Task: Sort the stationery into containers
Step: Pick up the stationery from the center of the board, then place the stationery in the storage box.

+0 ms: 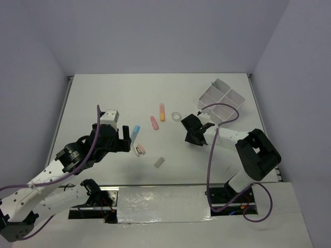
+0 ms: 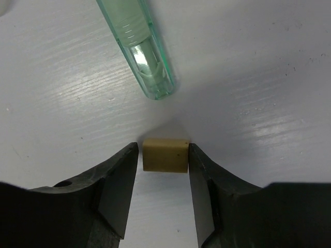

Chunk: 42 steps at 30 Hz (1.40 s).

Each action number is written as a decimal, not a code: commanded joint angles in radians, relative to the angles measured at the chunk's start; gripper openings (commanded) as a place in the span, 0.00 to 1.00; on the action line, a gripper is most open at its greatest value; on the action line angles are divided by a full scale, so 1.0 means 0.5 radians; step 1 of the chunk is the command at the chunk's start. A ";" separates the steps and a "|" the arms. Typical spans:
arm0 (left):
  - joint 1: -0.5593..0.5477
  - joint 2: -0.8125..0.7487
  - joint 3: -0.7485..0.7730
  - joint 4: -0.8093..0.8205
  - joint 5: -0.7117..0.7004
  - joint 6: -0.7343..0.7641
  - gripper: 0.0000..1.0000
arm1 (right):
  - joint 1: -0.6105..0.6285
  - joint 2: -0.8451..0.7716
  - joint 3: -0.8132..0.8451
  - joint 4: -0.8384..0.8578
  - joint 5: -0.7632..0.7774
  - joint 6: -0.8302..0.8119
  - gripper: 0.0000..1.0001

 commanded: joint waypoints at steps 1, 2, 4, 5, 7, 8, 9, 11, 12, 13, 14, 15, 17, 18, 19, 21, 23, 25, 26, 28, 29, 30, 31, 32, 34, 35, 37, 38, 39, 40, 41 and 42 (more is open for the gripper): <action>0.010 0.005 0.052 0.058 0.011 0.050 0.99 | -0.006 0.019 -0.002 0.056 0.020 0.018 0.50; 0.007 0.008 0.052 0.058 0.017 0.050 0.99 | -0.006 0.013 -0.008 0.065 0.020 0.018 0.44; 0.007 0.008 0.052 0.058 0.017 0.053 0.99 | -0.009 0.007 -0.011 0.080 0.011 -0.004 0.38; 0.010 0.014 0.052 0.058 0.017 0.053 0.99 | -0.009 0.007 -0.008 0.080 0.008 -0.022 0.33; 0.010 0.011 0.055 0.058 0.017 0.053 0.99 | -0.006 0.007 0.007 0.074 0.002 -0.047 0.28; 0.010 0.011 0.055 0.058 0.017 0.053 0.99 | -0.006 -0.002 0.013 0.074 -0.010 -0.059 0.22; 0.010 0.008 0.055 0.058 0.017 0.053 0.99 | -0.003 -0.014 0.007 0.086 -0.017 -0.080 0.21; 0.010 0.005 0.052 0.058 0.014 0.053 0.99 | 0.003 -0.109 -0.011 0.126 -0.071 -0.108 0.21; 0.010 0.002 0.052 0.058 0.014 0.050 0.99 | 0.003 -0.198 -0.005 0.129 -0.087 -0.132 0.21; 0.010 0.002 0.052 0.058 0.011 0.053 0.99 | 0.012 -0.241 0.004 0.117 -0.090 -0.142 0.21; 0.010 0.002 0.055 0.055 0.008 0.050 0.99 | 0.012 -0.290 0.019 0.102 -0.087 -0.157 0.22; 0.010 0.002 0.055 0.052 0.002 0.047 0.99 | 0.012 -0.376 0.062 0.080 -0.090 -0.197 0.22; 0.010 0.002 0.055 0.048 -0.008 0.044 0.99 | 0.009 -0.426 0.142 0.031 -0.041 -0.240 0.23; 0.010 -0.001 0.055 0.048 -0.014 0.041 0.99 | 0.003 -0.429 0.252 -0.027 0.026 -0.295 0.23; 0.010 -0.001 0.055 0.045 -0.017 0.038 1.00 | -0.024 -0.407 0.319 -0.057 0.060 -0.323 0.24; 0.010 -0.001 0.055 0.042 -0.023 0.035 0.99 | -0.079 -0.289 0.524 -0.146 0.121 -0.387 0.25; 0.010 -0.004 0.058 0.033 -0.035 0.029 0.99 | -0.230 -0.190 0.721 -0.186 0.134 -0.418 0.25; 0.010 -0.004 0.055 0.030 -0.041 0.025 0.99 | -0.361 -0.055 0.838 -0.223 0.185 -0.412 0.25; 0.010 -0.008 0.055 0.030 -0.051 0.022 0.99 | -0.395 -0.015 0.887 -0.227 0.222 -0.406 0.26; 0.010 -0.014 0.055 0.033 -0.054 0.025 0.99 | -0.499 0.102 1.053 -0.236 0.275 -0.400 0.26; 0.010 -0.011 0.058 0.033 -0.054 0.025 0.99 | -0.537 0.190 1.193 -0.275 0.275 -0.391 0.26; 0.010 -0.008 0.058 0.030 -0.060 0.025 0.99 | -0.561 0.230 1.252 -0.291 0.287 -0.387 0.26; 0.010 -0.008 0.058 0.027 -0.060 0.025 0.99 | -0.610 0.270 1.320 -0.312 0.336 -0.381 0.27; 0.007 -0.005 0.061 0.027 -0.060 0.025 0.99 | -0.638 0.356 1.436 -0.346 0.345 -0.378 0.27; 0.010 -0.001 0.061 0.027 -0.060 0.025 0.99 | -0.693 0.442 1.544 -0.386 0.342 -0.378 0.27; 0.010 -0.004 0.061 0.027 -0.054 0.025 0.99 | -0.727 0.522 1.644 -0.426 0.339 -0.384 0.27; 0.010 -0.011 0.061 0.030 -0.051 0.032 0.99 | -0.746 0.589 1.722 -0.447 0.364 -0.412 0.28; 0.010 -0.008 0.061 0.036 -0.042 0.035 0.99 | -0.752 0.644 1.783 -0.463 0.400 -0.424 0.29; 0.010 -0.011 0.055 0.042 -0.038 0.038 0.99 | -0.761 0.672 1.814 -0.475 0.407 -0.433 0.30; 0.010 -0.011 0.058 0.042 -0.038 0.041 0.99 | -0.767 0.724 1.878 -0.533 0.419 -0.415 0.31; 0.010 -0.008 0.058 0.039 -0.035 0.041 0.99 | -0.785 0.743 1.900 -0.542 0.416 -0.412 0.31; 0.010 -0.005 0.058 0.036 -0.038 0.038 0.99 | -0.795 0.758 1.909 -0.540 0.410 -0.418 0.31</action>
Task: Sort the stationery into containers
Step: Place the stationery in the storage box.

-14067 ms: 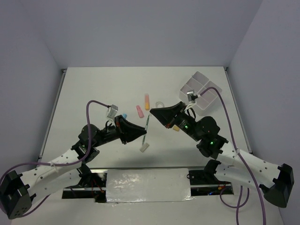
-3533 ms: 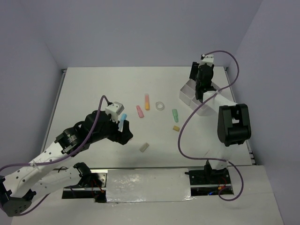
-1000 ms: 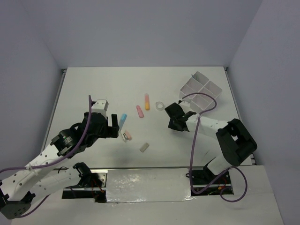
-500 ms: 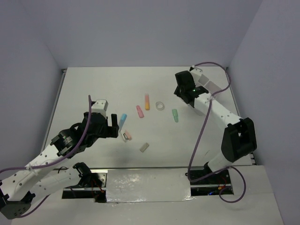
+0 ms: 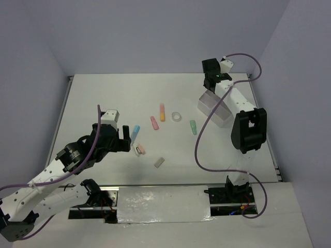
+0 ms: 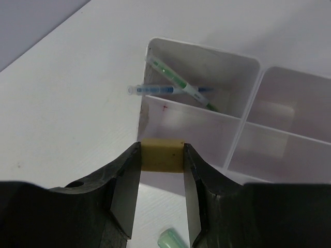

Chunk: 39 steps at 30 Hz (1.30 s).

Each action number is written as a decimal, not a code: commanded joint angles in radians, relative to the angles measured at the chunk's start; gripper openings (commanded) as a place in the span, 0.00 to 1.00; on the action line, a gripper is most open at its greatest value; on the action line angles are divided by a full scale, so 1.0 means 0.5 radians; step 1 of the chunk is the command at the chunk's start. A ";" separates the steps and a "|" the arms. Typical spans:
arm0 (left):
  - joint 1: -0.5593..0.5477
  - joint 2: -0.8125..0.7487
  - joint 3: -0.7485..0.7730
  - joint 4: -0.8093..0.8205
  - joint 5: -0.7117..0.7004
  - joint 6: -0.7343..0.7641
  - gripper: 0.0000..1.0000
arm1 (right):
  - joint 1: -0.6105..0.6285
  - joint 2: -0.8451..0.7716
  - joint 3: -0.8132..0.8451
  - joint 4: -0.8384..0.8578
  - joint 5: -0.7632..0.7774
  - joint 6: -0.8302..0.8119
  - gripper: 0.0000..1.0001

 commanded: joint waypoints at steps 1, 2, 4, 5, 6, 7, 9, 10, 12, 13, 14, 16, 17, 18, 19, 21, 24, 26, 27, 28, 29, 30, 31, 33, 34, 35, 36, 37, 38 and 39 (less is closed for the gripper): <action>0.013 -0.013 0.061 0.038 -0.028 0.033 0.99 | -0.030 0.063 0.119 -0.091 0.075 -0.019 0.31; 0.013 -0.016 0.058 0.035 -0.028 0.033 0.99 | -0.042 0.070 0.116 -0.085 0.057 -0.010 0.32; 0.013 -0.019 0.055 0.044 -0.019 0.039 0.99 | -0.052 0.079 0.101 -0.060 0.032 -0.016 0.34; 0.010 -0.022 0.055 0.044 -0.019 0.042 0.99 | -0.049 0.082 0.101 -0.057 0.026 -0.022 0.34; 0.013 -0.019 0.055 0.047 -0.016 0.045 0.99 | -0.052 0.085 0.101 -0.057 0.029 -0.022 0.35; 0.010 -0.022 0.055 0.047 -0.016 0.042 0.99 | -0.052 0.094 0.101 -0.063 0.029 -0.022 0.35; 0.013 -0.019 0.055 0.041 -0.019 0.042 0.99 | -0.058 0.100 0.101 -0.060 0.041 -0.022 0.41; 0.013 -0.016 0.055 0.041 -0.019 0.039 0.99 | -0.061 0.106 0.101 -0.060 0.044 -0.022 0.43; 0.013 -0.019 0.055 0.044 -0.016 0.042 0.99 | -0.073 0.116 0.104 -0.054 0.032 -0.034 0.44; 0.013 -0.022 0.055 0.047 -0.010 0.042 0.99 | -0.073 0.122 0.110 -0.060 0.032 -0.040 0.45; 0.013 -0.019 0.052 0.050 -0.010 0.045 0.99 | -0.079 0.122 0.119 -0.066 0.035 -0.047 0.46; 0.013 -0.022 0.052 0.050 -0.004 0.049 0.99 | -0.079 0.122 0.119 -0.057 0.044 -0.062 0.48; 0.013 -0.022 0.052 0.053 -0.004 0.049 0.99 | -0.082 0.122 0.119 -0.060 0.047 -0.065 0.51; 0.013 -0.019 0.052 0.053 -0.001 0.049 0.99 | -0.088 0.122 0.119 -0.057 0.035 -0.068 0.51; 0.013 -0.019 0.052 0.053 0.002 0.052 0.99 | -0.095 0.119 0.119 -0.057 0.029 -0.071 0.51; 0.013 -0.022 0.052 0.053 0.008 0.055 0.99 | -0.095 0.122 0.126 -0.057 0.026 -0.080 0.55; 0.013 -0.025 0.049 0.059 0.015 0.058 0.99 | -0.101 0.131 0.165 -0.103 0.020 -0.084 0.58; 0.013 -0.028 0.049 0.059 0.018 0.058 0.99 | -0.089 0.076 0.147 -0.118 -0.008 -0.077 0.58; 0.010 -0.025 0.049 0.059 0.015 0.055 0.99 | -0.076 0.039 0.114 -0.076 -0.026 -0.083 0.58; 0.013 -0.028 0.049 0.059 0.011 0.058 0.99 | -0.025 -0.016 0.077 -0.042 -0.042 -0.108 0.58; 0.010 -0.028 0.052 0.059 0.005 0.058 0.99 | 0.015 -0.129 -0.015 0.028 -0.042 -0.126 0.58; 0.013 -0.025 0.055 0.056 0.002 0.055 0.99 | 0.058 -0.193 -0.067 0.074 -0.051 -0.157 0.58; 0.013 -0.028 0.055 0.047 -0.007 0.042 0.99 | 0.153 -0.258 -0.113 0.114 -0.115 -0.236 0.58; 0.013 -0.022 0.064 0.023 -0.071 0.018 0.99 | 0.258 -0.454 -0.297 0.279 -0.274 -0.368 0.60; 0.016 -0.025 0.077 0.001 -0.111 -0.025 0.99 | 0.319 -0.516 -0.419 0.311 -0.433 -0.505 0.63; 0.016 -0.025 0.083 -0.045 -0.157 -0.049 0.99 | 0.459 -0.623 -0.478 0.338 -0.501 -0.571 0.64; 0.022 -0.019 0.101 -0.079 -0.270 -0.129 0.99 | 0.537 -0.666 -0.603 0.387 -0.563 -0.684 0.75; 0.028 -0.022 0.113 -0.118 -0.335 -0.175 0.99 | 0.616 -0.746 -0.665 0.394 -0.606 -0.721 0.80; 0.043 -0.022 0.129 -0.207 -0.396 -0.215 0.99 | 0.775 -0.777 -0.724 0.406 -0.655 -0.755 0.82; 0.056 -0.031 0.150 -0.241 -0.494 -0.279 0.99 | 0.853 -0.801 -0.785 0.415 -0.686 -0.780 0.85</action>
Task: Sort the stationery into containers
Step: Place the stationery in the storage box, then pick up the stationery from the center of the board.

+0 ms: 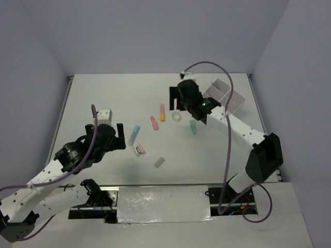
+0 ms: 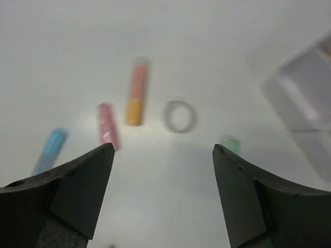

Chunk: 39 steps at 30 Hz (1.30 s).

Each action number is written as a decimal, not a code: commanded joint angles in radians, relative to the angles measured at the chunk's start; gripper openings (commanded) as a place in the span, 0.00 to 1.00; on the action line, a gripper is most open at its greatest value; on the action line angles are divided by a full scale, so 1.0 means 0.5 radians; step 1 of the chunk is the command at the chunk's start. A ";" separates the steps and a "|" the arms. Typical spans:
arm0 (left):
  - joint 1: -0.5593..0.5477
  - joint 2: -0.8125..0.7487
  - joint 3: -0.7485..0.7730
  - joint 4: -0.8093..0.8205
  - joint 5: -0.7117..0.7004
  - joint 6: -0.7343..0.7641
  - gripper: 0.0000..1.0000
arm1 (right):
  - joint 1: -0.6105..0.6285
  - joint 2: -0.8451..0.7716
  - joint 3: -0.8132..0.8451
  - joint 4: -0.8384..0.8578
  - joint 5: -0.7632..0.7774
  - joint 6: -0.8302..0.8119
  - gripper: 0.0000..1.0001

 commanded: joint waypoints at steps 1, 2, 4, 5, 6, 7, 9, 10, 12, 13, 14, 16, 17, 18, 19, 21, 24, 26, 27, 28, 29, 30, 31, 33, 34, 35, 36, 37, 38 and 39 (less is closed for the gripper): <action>0.052 -0.038 0.130 -0.144 -0.319 -0.203 0.99 | 0.270 -0.170 -0.268 0.176 -0.307 -0.284 0.85; 0.061 -0.075 0.131 -0.154 -0.338 -0.209 0.99 | 0.401 -0.188 -0.327 0.192 -0.372 -0.299 0.85; 0.086 -0.124 0.118 -0.126 -0.317 -0.182 0.99 | 0.528 -0.243 -0.493 0.229 -0.479 -0.309 0.90; 0.092 -0.148 0.097 -0.072 -0.295 -0.160 0.99 | 0.656 -0.247 -0.527 0.238 -0.446 -0.294 0.90; 0.098 -0.176 0.088 -0.047 -0.271 -0.123 0.99 | 0.718 -0.247 -0.549 0.217 -0.410 -0.275 0.90; 0.098 -0.222 0.081 -0.022 -0.231 -0.111 0.99 | 0.776 -0.238 -0.582 0.205 -0.376 -0.214 0.90; 0.101 -0.259 0.060 0.009 -0.209 -0.089 0.99 | 0.951 -0.225 -0.616 0.232 -0.339 -0.162 0.90; 0.104 -0.262 0.060 0.015 -0.200 -0.083 0.99 | 1.001 -0.192 -0.632 0.238 -0.324 -0.149 0.93; 0.104 -0.259 0.060 0.018 -0.191 -0.071 0.99 | 1.126 -0.143 -0.620 0.202 -0.186 -0.116 1.00; 0.104 -0.253 0.063 0.012 -0.175 -0.068 0.99 | 1.154 -0.091 -0.610 0.177 -0.155 -0.109 1.00; 0.104 -0.247 0.063 0.009 -0.169 -0.068 0.99 | 1.170 -0.069 -0.610 0.156 -0.142 -0.103 1.00; 0.101 -0.225 0.063 0.021 -0.148 -0.053 0.99 | 1.185 -0.008 -0.623 0.149 -0.158 -0.079 1.00; 0.101 -0.216 0.063 0.024 -0.139 -0.046 0.99 | 1.191 0.011 -0.629 0.161 -0.170 -0.079 1.00; 0.104 -0.204 0.063 0.030 -0.129 -0.034 0.99 | 1.194 0.050 -0.638 0.168 -0.176 -0.073 1.00; 0.104 -0.198 0.063 0.039 -0.114 -0.028 0.99 | 1.194 0.072 -0.632 0.146 -0.155 -0.060 0.99; 0.101 -0.182 0.063 0.042 -0.105 -0.019 0.99 | 1.197 0.127 -0.626 0.143 -0.130 -0.039 0.99; 0.104 -0.170 0.060 0.052 -0.083 -0.007 0.99 | 1.200 0.173 -0.635 0.180 -0.127 -0.030 0.98; 0.104 -0.173 0.057 0.055 -0.074 0.000 0.99 | 1.200 0.201 -0.635 0.186 -0.148 -0.039 0.97; 0.104 -0.170 0.060 0.061 -0.071 0.000 0.99 | 1.200 0.231 -0.623 0.180 -0.158 -0.039 0.96; 0.104 -0.170 0.057 0.058 -0.071 0.000 0.99 | 1.200 0.241 -0.617 0.174 -0.170 -0.039 0.96; 0.104 -0.170 0.057 0.061 -0.071 0.000 0.99 | 1.203 0.253 -0.619 0.177 -0.197 -0.042 0.94; 0.104 -0.176 0.054 0.061 -0.068 0.000 0.99 | 1.213 0.268 -0.620 0.177 -0.210 -0.042 0.93; 0.104 -0.176 0.054 0.061 -0.068 0.000 0.99 | 1.216 0.272 -0.623 0.171 -0.216 -0.039 0.93; 0.104 -0.179 0.051 0.067 -0.062 0.006 0.99 | 1.225 0.281 -0.632 0.168 -0.225 -0.030 0.92; 0.104 -0.179 0.051 0.067 -0.059 0.006 0.99 | 1.228 0.287 -0.635 0.162 -0.225 -0.030 0.91; 0.104 -0.173 0.051 0.067 -0.059 0.006 0.99 | 1.225 0.290 -0.641 0.164 -0.231 -0.026 0.89; 0.104 -0.176 0.051 0.067 -0.059 0.009 0.99 | 1.228 0.299 -0.650 0.168 -0.250 -0.023 0.88; 0.104 -0.173 0.054 0.067 -0.059 0.009 0.99 | 1.228 0.302 -0.656 0.177 -0.268 -0.026 0.88; 0.104 -0.170 0.051 0.067 -0.053 0.009 0.99 | 1.228 0.318 -0.659 0.186 -0.280 -0.033 0.88; 0.104 -0.170 0.051 0.067 -0.053 0.009 0.99 | 1.228 0.324 -0.659 0.189 -0.280 -0.033 0.87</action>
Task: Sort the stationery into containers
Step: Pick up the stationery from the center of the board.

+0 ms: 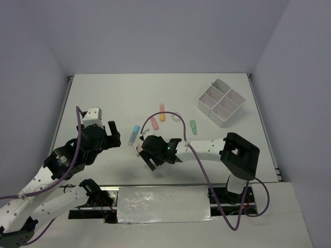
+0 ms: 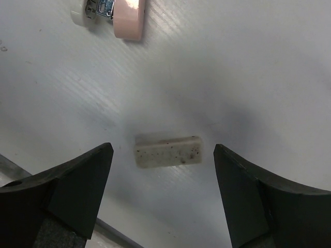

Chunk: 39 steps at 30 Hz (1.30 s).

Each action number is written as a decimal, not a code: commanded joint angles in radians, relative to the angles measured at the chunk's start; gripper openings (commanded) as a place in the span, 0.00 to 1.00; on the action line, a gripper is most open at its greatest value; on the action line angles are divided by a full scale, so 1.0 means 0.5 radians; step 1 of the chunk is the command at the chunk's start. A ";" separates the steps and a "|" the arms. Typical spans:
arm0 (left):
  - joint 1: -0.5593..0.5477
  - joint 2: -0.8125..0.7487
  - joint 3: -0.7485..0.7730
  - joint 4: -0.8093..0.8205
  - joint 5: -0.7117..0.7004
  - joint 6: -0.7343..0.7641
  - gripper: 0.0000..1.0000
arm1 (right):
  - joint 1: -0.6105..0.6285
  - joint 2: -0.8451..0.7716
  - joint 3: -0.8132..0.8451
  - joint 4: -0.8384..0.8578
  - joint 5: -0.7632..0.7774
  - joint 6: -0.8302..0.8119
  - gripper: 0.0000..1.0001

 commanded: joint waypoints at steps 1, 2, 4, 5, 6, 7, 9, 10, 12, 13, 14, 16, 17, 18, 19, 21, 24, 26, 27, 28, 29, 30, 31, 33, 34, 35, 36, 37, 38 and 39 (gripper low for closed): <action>0.010 -0.004 0.007 0.070 0.012 0.032 0.99 | 0.019 0.065 -0.017 0.041 -0.031 0.004 0.85; 0.010 -0.004 0.007 0.073 0.012 0.032 0.99 | 0.022 0.077 -0.011 0.035 -0.028 -0.002 0.85; 0.010 -0.010 0.004 0.073 0.015 0.032 0.99 | 0.019 0.105 -0.005 0.017 -0.019 -0.002 0.84; 0.010 -0.010 0.004 0.073 0.015 0.035 0.99 | 0.016 0.111 -0.005 0.013 -0.013 0.004 0.84; 0.010 -0.010 0.007 0.076 0.018 0.035 0.99 | 0.019 0.117 -0.008 0.013 -0.009 0.007 0.84; 0.010 -0.010 0.004 0.076 0.018 0.035 0.99 | 0.019 0.124 -0.014 0.016 -0.012 0.007 0.83; 0.010 -0.007 0.004 0.076 0.024 0.038 0.99 | 0.016 0.133 -0.020 0.017 -0.022 0.016 0.83; 0.007 -0.007 0.004 0.076 0.024 0.038 0.99 | 0.016 0.142 -0.029 0.017 -0.019 0.019 0.81; 0.010 -0.007 0.004 0.079 0.024 0.038 0.99 | 0.019 0.142 -0.035 0.029 -0.034 0.025 0.72; 0.010 -0.010 0.007 0.079 0.024 0.038 0.99 | 0.016 0.139 -0.051 0.035 -0.043 0.032 0.66; 0.010 -0.010 0.004 0.079 0.027 0.041 0.99 | 0.019 0.136 -0.054 0.044 -0.052 0.032 0.58; 0.010 -0.013 0.007 0.079 0.027 0.038 0.99 | 0.016 0.121 -0.066 0.041 -0.068 0.041 0.55; 0.010 -0.010 0.004 0.079 0.027 0.041 0.99 | 0.019 0.111 -0.066 0.026 -0.068 0.041 0.52; 0.007 -0.013 0.001 0.079 0.027 0.038 0.99 | 0.019 0.102 -0.069 0.020 -0.068 0.044 0.51; 0.010 -0.016 0.001 0.082 0.027 0.041 0.99 | 0.019 0.078 -0.081 0.020 -0.071 0.044 0.50; 0.010 -0.016 0.001 0.082 0.030 0.041 0.99 | 0.019 0.032 -0.103 0.029 -0.080 0.041 0.45; 0.010 -0.016 0.001 0.082 0.030 0.041 0.99 | 0.016 -0.029 -0.115 0.050 -0.031 0.071 0.42; 0.010 -0.019 0.001 0.082 0.030 0.041 0.99 | -0.015 -0.073 -0.115 0.066 0.027 0.090 0.42; 0.010 -0.016 0.001 0.082 0.030 0.041 0.99 | -0.036 -0.121 -0.100 0.069 0.049 0.108 0.42; 0.010 -0.019 0.001 0.082 0.030 0.041 0.99 | -0.055 -0.146 -0.085 0.063 0.064 0.114 0.42; 0.010 -0.019 0.001 0.082 0.030 0.041 0.99 | -0.119 -0.168 -0.063 0.035 0.110 0.124 0.42; 0.010 -0.019 0.001 0.082 0.030 0.041 1.00 | -0.162 -0.210 -0.005 0.014 0.156 0.127 0.42; 0.007 -0.019 0.001 0.079 0.027 0.038 0.99 | -0.208 -0.235 0.026 -0.023 0.190 0.124 0.42; 0.010 -0.019 0.001 0.079 0.030 0.038 0.99 | -0.398 -0.299 0.114 -0.045 0.251 0.117 0.41; 0.010 -0.019 0.001 0.079 0.030 0.038 0.99 | -0.471 -0.321 0.139 -0.060 0.273 0.114 0.40; 0.010 -0.022 0.001 0.079 0.030 0.038 0.99 | -0.545 -0.340 0.170 -0.066 0.300 0.127 0.40; 0.010 -0.025 0.001 0.079 0.033 0.038 0.99 | -0.707 -0.370 0.237 -0.078 0.404 0.151 0.40; 0.010 -0.025 -0.002 0.082 0.033 0.041 0.99 | -0.796 -0.379 0.268 -0.085 0.453 0.188 0.40; 0.010 -0.034 -0.002 0.085 0.036 0.041 0.99 | -0.980 -0.392 0.341 -0.109 0.505 0.297 0.41; 0.010 -0.034 -0.002 0.085 0.039 0.044 0.99 | -1.066 -0.395 0.360 -0.094 0.515 0.338 0.41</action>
